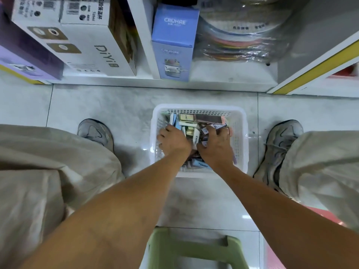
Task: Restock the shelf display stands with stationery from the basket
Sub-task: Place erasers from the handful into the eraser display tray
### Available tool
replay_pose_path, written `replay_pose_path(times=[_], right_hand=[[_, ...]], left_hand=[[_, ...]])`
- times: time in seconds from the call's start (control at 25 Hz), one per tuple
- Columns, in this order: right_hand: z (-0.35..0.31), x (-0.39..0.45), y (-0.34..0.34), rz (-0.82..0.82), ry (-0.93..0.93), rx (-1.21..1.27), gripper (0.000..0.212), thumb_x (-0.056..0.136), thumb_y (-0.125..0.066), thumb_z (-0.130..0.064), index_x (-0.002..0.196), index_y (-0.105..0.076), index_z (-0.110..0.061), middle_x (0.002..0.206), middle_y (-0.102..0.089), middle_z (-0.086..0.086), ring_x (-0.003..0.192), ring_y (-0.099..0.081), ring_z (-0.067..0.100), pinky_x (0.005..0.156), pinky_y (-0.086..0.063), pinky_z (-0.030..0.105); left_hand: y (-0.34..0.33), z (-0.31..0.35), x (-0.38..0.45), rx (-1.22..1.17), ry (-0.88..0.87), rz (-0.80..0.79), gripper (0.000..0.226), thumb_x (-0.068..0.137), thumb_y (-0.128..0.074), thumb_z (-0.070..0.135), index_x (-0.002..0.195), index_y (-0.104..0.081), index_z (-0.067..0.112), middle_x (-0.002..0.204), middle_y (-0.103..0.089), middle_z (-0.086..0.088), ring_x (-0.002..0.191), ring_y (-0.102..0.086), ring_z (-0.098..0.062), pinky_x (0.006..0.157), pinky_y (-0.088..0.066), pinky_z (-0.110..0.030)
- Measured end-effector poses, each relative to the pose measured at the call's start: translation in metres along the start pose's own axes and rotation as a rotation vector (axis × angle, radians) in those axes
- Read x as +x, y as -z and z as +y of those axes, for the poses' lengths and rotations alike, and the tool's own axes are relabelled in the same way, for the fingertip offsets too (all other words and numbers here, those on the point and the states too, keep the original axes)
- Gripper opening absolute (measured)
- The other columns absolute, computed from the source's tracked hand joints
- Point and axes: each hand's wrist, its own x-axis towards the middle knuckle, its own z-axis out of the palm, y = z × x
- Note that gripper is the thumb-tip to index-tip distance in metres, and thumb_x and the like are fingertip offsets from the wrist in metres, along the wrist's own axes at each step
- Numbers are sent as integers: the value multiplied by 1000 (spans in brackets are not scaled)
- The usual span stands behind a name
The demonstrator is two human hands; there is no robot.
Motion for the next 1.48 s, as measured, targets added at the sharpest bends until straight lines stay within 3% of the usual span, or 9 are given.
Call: replay_pose_path(times=[0.4,0.6,0.8,1.08,1.16,1.24,1.48], right_hand=[[4,1,-8,117,52,87,60,80,-71,-19,136,-53,-7,115,-50,20,106,-51,39,84,-52,47],[5,1,-8,97,45,74,62,82,-73,-24,138,-51,-11,120,-50,16,109,-52,35,87,-51,44],[9,5,-1,15,50,111,63,81,-76,-24,137,-49,-14,121,-47,11,110,-51,31,90,-51,43],[14,8,14,-143,17,104,63,83,-72,-19,140,-46,-15,131,-45,10,120,-48,31,98,-46,40],[12,9,20,-184,2,94,63,83,-71,-15,141,-44,-14,134,-44,11,121,-49,34,97,-46,41],[8,9,27,-216,-8,69,63,84,-69,-11,142,-43,-13,138,-43,13,122,-51,36,97,-47,43],[0,5,48,-234,-20,36,53,85,-64,-5,135,-48,-10,136,-46,11,121,-52,33,99,-49,44]], left_hand=[[-7,-1,0,30,-109,70,69,86,-70,30,134,-31,0,135,-42,-22,122,-41,-35,98,-44,-41],[4,-3,12,-160,-35,-115,78,76,-78,18,135,-28,4,128,-46,-21,110,-55,-38,85,-50,-41],[23,-13,19,-207,-52,-177,73,78,-73,7,139,-33,5,117,-61,-12,104,-63,-30,78,-55,-34],[59,-16,12,-383,-39,-324,37,72,-76,4,100,-54,10,97,-63,-9,88,-65,-25,75,-60,-37],[67,-16,6,-469,-13,-398,33,69,-77,-3,90,-55,10,92,-64,-12,82,-65,-25,65,-60,-35],[76,-18,-1,-520,25,-474,30,68,-73,-9,89,-59,6,86,-64,-13,74,-64,-25,53,-57,-30],[96,-20,-20,-685,99,-681,23,71,-70,-15,91,-66,-4,74,-73,-17,63,-72,-30,54,-59,-39]])
